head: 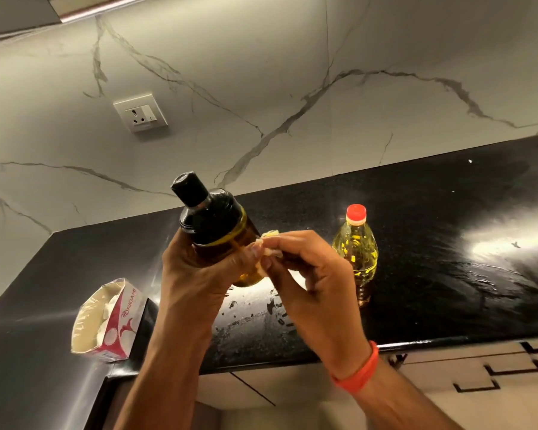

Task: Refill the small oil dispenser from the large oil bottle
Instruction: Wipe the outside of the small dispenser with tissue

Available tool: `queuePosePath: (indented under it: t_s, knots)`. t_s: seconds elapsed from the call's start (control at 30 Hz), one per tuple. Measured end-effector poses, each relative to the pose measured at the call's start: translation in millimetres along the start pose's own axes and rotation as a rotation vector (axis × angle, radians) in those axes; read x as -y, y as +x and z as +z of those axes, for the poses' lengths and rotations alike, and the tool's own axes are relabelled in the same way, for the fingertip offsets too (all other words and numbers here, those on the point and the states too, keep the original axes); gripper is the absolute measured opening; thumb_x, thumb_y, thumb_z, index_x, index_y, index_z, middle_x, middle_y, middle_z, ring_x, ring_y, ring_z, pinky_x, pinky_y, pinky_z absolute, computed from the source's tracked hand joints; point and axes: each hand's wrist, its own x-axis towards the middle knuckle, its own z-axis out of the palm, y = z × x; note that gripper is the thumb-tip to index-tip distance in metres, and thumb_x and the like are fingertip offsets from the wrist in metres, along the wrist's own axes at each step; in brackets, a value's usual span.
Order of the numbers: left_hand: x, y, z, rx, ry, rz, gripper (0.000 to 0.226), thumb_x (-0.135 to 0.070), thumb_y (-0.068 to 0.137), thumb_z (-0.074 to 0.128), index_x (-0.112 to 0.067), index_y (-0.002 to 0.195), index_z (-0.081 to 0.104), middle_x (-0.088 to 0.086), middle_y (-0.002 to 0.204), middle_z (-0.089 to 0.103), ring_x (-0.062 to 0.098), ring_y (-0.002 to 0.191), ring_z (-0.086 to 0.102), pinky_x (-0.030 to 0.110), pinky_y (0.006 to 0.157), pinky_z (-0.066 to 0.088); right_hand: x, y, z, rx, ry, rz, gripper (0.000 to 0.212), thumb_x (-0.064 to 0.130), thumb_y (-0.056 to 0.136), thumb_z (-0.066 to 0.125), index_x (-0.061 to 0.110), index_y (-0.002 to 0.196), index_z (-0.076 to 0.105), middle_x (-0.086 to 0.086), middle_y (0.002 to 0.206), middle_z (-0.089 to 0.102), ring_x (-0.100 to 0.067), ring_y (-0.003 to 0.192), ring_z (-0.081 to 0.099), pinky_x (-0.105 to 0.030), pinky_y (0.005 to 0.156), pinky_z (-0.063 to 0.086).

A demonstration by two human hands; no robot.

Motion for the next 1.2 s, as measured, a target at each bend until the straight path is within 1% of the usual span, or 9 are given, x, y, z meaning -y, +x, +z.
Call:
queuePosePath:
  t_s: [0.13,0.3,0.43,0.57,0.77,0.9,0.97,1.1,1.2]
  knots:
    - [-4,-3,1,0.049,-0.037,-0.004,0.063,-0.04,0.047,0.095,-0.035,0.105,0.072,-0.005,0.106,0.078,0.014,0.1,0.075,0.017,0.076,0.057,-16,12,-5,0.003,-0.068,0.08,0.021,0.008,0.091,0.071,0.006,0.111,0.075,-0.004,0.107,0.074,-0.016,0.1,0.071,-0.039,0.082,0.061]
    - [-11,-6,3,0.119,-0.096,-0.008,0.061,-0.059,0.045,0.094,-0.042,0.101,0.076,-0.001,0.112,0.077,0.018,0.105,0.073,0.021,0.08,0.057,-27,27,-8,0.165,0.509,0.495,0.021,0.008,0.093,0.064,0.019,0.103,0.079,-0.005,0.1,0.078,-0.019,0.096,0.072,-0.036,0.085,0.058]
    - [-14,-3,3,0.131,-0.135,0.003,0.057,-0.041,0.051,0.095,-0.042,0.105,0.076,-0.001,0.122,0.075,0.018,0.112,0.072,0.022,0.082,0.058,-26,25,3,0.198,0.783,0.636,0.025,0.005,0.092,0.058,0.015,0.101,0.08,-0.003,0.096,0.078,-0.012,0.091,0.074,-0.023,0.078,0.058]
    - [-15,2,6,0.118,-0.115,0.025,0.047,-0.028,0.06,0.083,-0.04,0.104,0.076,-0.003,0.115,0.077,0.017,0.107,0.073,0.022,0.079,0.058,-22,18,17,0.182,0.834,0.709,0.03,-0.006,0.097,0.055,0.013,0.096,0.078,-0.005,0.091,0.077,-0.014,0.088,0.074,-0.025,0.078,0.059]
    - [-8,6,11,0.093,-0.054,0.024,0.059,-0.031,0.057,0.085,-0.024,0.113,0.066,-0.005,0.102,0.078,0.014,0.096,0.075,0.02,0.073,0.058,-22,-2,22,0.134,0.857,0.853,0.031,-0.007,0.089,0.063,0.012,0.074,0.081,-0.006,0.073,0.075,-0.011,0.069,0.073,-0.019,0.064,0.057]
    - [-3,9,7,0.073,-0.044,0.025,0.057,-0.03,0.059,0.084,-0.021,0.112,0.066,-0.008,0.098,0.078,0.01,0.092,0.075,0.018,0.072,0.057,-18,-5,9,0.064,0.947,0.878,0.013,-0.001,0.078,0.067,0.003,0.087,0.077,-0.01,0.073,0.073,-0.013,0.064,0.072,-0.02,0.058,0.057]
    - [-1,10,7,0.072,-0.054,0.027,0.056,-0.03,0.059,0.084,-0.019,0.111,0.065,-0.009,0.096,0.078,0.008,0.09,0.075,0.016,0.071,0.057,-19,-2,3,0.011,0.968,0.886,0.022,0.002,0.075,0.066,0.0,0.096,0.072,-0.011,0.072,0.073,-0.013,0.063,0.071,-0.02,0.058,0.058]
    - [1,6,10,0.102,-0.084,0.029,0.054,-0.026,0.06,0.084,-0.02,0.11,0.065,-0.008,0.097,0.078,0.01,0.09,0.075,0.018,0.071,0.058,-23,7,-3,-0.106,1.033,0.88,0.026,0.003,0.081,0.063,0.001,0.106,0.07,-0.01,0.085,0.076,-0.014,0.074,0.074,-0.022,0.063,0.06]
    - [3,2,17,0.133,-0.099,0.032,0.046,-0.024,0.059,0.085,-0.033,0.102,0.072,-0.006,0.099,0.078,0.012,0.092,0.075,0.021,0.072,0.059,-26,11,3,-0.134,0.997,0.92,0.025,-0.001,0.091,0.057,-0.005,0.114,0.066,-0.017,0.096,0.073,-0.023,0.088,0.07,-0.027,0.074,0.062]
